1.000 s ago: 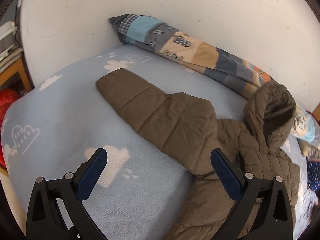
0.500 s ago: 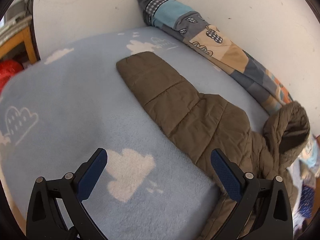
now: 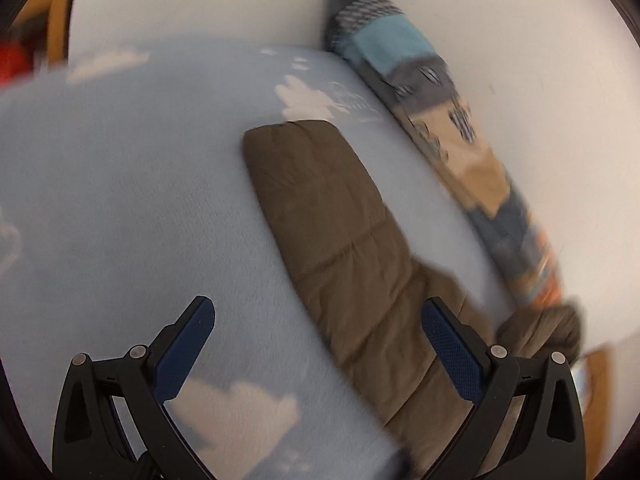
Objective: Fold large clothes
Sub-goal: 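Move the left tool to the other sleeve cuff and close on it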
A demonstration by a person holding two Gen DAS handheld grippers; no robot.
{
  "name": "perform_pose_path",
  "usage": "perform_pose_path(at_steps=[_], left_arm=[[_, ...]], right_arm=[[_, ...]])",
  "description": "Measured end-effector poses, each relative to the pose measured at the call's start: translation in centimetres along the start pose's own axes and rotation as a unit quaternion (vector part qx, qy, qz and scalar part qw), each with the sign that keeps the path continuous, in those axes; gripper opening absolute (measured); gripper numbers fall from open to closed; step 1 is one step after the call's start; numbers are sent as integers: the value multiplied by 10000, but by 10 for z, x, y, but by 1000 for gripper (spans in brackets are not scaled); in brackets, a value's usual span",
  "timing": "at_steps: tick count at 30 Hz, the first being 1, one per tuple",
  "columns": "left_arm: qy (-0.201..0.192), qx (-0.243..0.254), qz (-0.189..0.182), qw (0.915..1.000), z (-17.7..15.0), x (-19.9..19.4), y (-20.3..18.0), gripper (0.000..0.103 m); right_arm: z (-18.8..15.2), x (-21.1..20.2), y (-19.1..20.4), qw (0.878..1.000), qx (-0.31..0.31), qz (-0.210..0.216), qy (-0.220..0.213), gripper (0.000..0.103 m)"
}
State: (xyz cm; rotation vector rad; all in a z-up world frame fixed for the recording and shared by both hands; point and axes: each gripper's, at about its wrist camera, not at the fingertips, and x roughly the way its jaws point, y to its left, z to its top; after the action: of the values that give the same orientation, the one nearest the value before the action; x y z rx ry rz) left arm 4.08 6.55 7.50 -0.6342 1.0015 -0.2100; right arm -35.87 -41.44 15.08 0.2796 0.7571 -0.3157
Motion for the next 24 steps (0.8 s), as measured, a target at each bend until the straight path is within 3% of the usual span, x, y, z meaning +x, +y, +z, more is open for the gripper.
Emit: perform_pose_path(at_steps=[3, 10, 12, 24], left_arm=[[36, -553, -87, 9984, 24, 18, 20, 103], [200, -870, -42, 9960, 63, 61, 37, 102], [172, -967, -59, 9951, 72, 70, 42, 96], [289, -322, -266, 9987, 99, 99, 30, 79]], right_arm=[[2, 5, -1, 10000, 0, 57, 61, 70], [-1, 19, 4, 9994, -79, 181, 282, 70], [-1, 23, 8, 9993, -153, 166, 308, 70], [-8, 40, 12, 9984, -280, 70, 494, 70]])
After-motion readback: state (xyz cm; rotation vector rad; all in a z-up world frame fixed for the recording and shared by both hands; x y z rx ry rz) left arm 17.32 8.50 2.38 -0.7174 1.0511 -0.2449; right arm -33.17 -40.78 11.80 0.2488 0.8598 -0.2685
